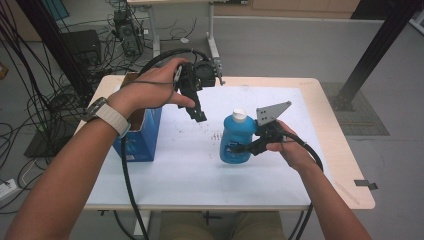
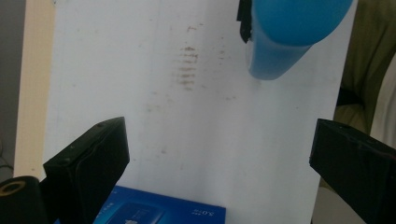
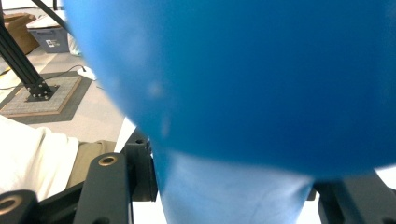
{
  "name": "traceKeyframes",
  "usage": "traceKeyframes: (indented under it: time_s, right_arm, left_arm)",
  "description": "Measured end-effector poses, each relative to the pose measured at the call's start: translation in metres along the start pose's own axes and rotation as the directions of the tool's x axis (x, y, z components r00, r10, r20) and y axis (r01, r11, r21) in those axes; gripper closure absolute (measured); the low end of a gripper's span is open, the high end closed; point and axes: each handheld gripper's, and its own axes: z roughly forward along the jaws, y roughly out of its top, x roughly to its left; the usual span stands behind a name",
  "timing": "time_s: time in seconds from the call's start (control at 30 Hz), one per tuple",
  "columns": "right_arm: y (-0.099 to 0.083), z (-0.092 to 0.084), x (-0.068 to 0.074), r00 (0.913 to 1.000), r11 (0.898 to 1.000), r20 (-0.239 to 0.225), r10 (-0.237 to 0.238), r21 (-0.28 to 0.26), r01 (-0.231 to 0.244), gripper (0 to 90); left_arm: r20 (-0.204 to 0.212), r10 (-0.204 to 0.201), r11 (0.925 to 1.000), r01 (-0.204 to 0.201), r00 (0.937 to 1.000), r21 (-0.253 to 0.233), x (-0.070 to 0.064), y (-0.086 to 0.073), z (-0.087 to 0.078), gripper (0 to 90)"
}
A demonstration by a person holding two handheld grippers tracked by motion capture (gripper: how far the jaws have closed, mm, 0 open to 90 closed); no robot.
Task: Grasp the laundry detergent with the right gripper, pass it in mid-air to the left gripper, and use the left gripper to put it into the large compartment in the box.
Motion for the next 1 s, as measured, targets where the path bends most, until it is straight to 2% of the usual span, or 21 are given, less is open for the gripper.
traceKeyframes:
  time_s: [0.3,0.37,0.7,1.0]
  right_arm:
    - [0.009,0.0,0.0,0.9999,1.0,0.0,-0.012,0.015,0.012,42.0]
    - [0.01,0.0,-0.001,0.9998,1.0,0.0,-0.018,0.021,0.018,42.0]
    - [0.014,0.005,-0.002,0.9997,0.999,-0.009,-0.021,0.044,0.021,42.0]
    - [0.017,0.01,-0.004,0.9996,0.998,-0.02,-0.021,0.05,0.022,42.1]
  left_arm:
    - [0.042,0.013,0.9999,-0.013,0.999,-0.005,-0.008,0.01,0.002,5.5]
    - [0.049,0.006,0.9998,-0.006,0.9988,-0.017,-0.009,0.011,0.002,5.3]
    - [0.09,0.025,0.9996,-0.023,0.9957,-0.017,-0.011,0.018,0.008,5.0]
    - [0.106,0.034,0.9992,-0.031,0.9938,-0.025,-0.014,0.023,0.009,5.0]
